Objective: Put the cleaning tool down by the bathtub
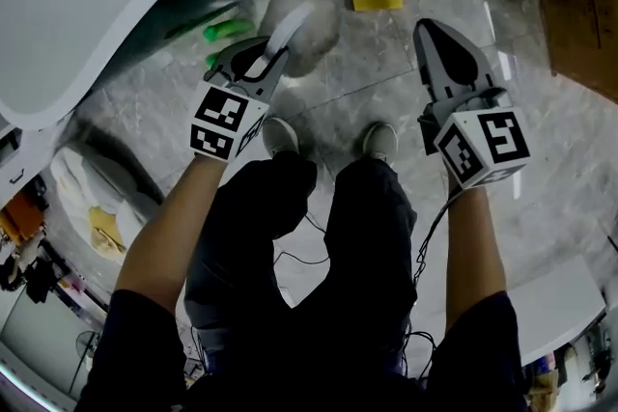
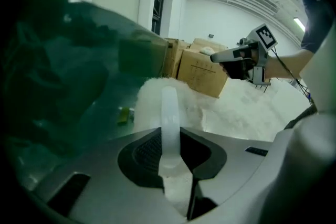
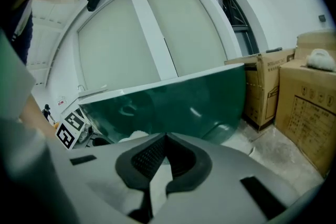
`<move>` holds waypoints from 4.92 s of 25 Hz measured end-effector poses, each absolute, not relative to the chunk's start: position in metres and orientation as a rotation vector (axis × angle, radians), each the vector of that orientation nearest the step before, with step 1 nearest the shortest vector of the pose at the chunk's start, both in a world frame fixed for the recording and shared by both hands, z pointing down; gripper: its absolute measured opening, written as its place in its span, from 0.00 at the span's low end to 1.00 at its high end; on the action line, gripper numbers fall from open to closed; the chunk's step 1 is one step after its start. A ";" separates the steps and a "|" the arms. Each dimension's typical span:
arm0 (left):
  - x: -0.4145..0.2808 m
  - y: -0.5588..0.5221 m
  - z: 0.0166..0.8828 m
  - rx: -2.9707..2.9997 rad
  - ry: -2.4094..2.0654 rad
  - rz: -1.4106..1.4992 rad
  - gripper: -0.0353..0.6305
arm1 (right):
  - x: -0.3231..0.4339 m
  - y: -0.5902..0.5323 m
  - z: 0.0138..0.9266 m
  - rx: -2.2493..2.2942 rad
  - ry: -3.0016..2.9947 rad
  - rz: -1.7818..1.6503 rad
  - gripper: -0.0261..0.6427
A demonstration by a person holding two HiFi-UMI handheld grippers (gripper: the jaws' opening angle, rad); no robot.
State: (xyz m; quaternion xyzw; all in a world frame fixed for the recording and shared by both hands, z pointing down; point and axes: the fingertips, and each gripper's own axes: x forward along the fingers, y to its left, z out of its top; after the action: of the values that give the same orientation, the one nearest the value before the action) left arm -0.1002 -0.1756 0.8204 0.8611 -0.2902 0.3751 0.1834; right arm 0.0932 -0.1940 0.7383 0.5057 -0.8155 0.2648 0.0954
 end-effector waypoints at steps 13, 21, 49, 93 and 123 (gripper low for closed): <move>-0.090 -0.185 1.021 2.388 -0.686 1.331 0.20 | 0.097 -0.213 0.896 1.440 -2.472 0.778 0.05; -0.089 -0.187 1.104 2.321 -0.626 1.495 0.20 | 0.095 -0.223 0.962 1.390 -2.508 0.842 0.05; -0.088 -0.185 1.131 2.323 -0.612 1.527 0.27 | 0.101 -0.210 0.966 1.411 -2.470 0.825 0.05; -0.058 -0.165 0.310 2.709 -1.090 0.668 0.28 | 0.087 -0.157 0.282 1.500 -2.605 0.581 0.05; -0.078 -0.149 0.176 2.859 -1.144 0.415 0.18 | 0.044 -0.140 0.167 1.456 -2.739 0.346 0.05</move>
State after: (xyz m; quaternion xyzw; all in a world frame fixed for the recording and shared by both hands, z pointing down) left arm -0.0779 -0.1487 0.1758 0.9200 -0.3680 0.1335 0.0174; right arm 0.0442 -0.1397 0.1667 0.4664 -0.8775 0.1108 0.0100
